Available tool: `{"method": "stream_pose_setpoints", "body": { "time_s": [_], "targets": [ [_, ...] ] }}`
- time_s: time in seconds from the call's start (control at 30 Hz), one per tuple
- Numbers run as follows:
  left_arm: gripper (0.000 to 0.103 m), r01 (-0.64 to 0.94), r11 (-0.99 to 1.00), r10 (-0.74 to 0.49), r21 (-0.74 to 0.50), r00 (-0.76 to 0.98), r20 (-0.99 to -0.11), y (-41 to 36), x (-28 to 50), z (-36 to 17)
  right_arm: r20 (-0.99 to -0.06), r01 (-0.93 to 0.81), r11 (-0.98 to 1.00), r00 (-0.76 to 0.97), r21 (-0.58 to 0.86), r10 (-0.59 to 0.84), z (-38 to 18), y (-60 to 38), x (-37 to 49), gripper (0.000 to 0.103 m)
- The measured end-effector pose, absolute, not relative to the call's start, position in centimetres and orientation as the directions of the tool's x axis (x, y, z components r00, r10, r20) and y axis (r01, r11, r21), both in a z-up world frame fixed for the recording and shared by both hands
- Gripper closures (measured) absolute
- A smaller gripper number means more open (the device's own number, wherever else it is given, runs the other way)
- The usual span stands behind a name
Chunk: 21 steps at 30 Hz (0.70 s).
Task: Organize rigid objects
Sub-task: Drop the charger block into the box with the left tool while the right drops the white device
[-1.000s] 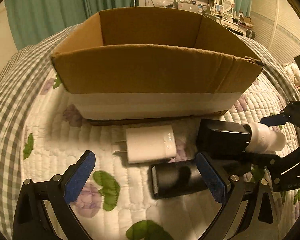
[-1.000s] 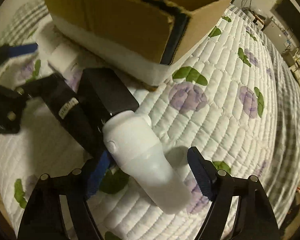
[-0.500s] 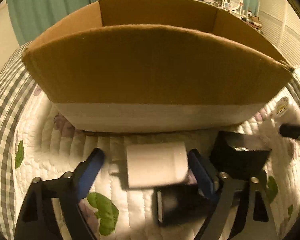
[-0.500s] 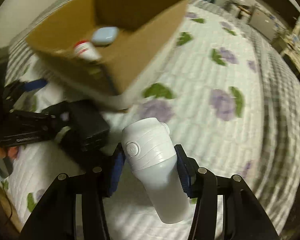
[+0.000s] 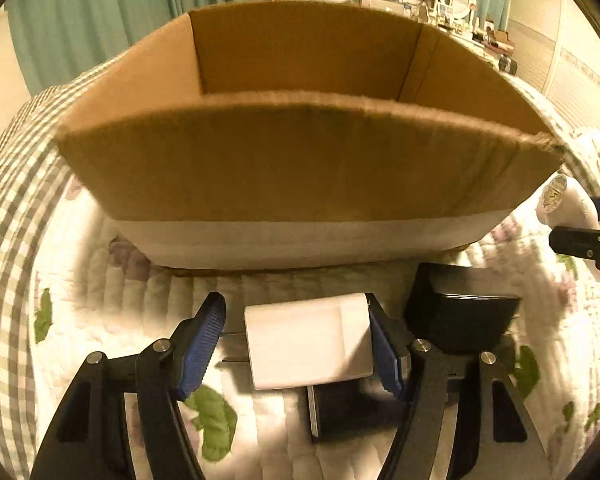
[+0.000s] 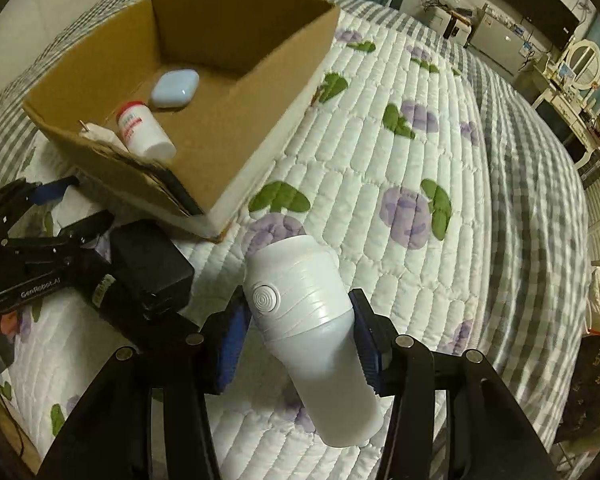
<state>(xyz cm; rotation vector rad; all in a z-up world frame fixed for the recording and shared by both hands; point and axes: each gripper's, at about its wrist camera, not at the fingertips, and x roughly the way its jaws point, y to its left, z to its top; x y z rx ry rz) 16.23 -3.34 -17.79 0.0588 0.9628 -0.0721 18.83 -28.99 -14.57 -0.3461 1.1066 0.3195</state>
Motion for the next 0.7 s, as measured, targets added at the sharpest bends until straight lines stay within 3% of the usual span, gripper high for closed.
{"method": "stream_pose_setpoints", "body": {
  "time_s": [0.3, 0.7],
  "targets": [
    [0.034, 0.109, 0.994, -0.070, -0.001, 0.628, -0.775, -2.4, 13.0, -12.8, -0.870, -0.402, 0.904, 0.487, -0.146, 0.076, -9.0, -26.8, 16.5, 0.054],
    [0.034, 0.097, 0.995, -0.085, -0.016, 0.763, -0.641, -1.2, 12.1, -3.0, -0.805, -0.416, 0.896, 0.580, -0.156, 0.129, -1.0, -22.5, 14.4, 0.054]
  ]
}}
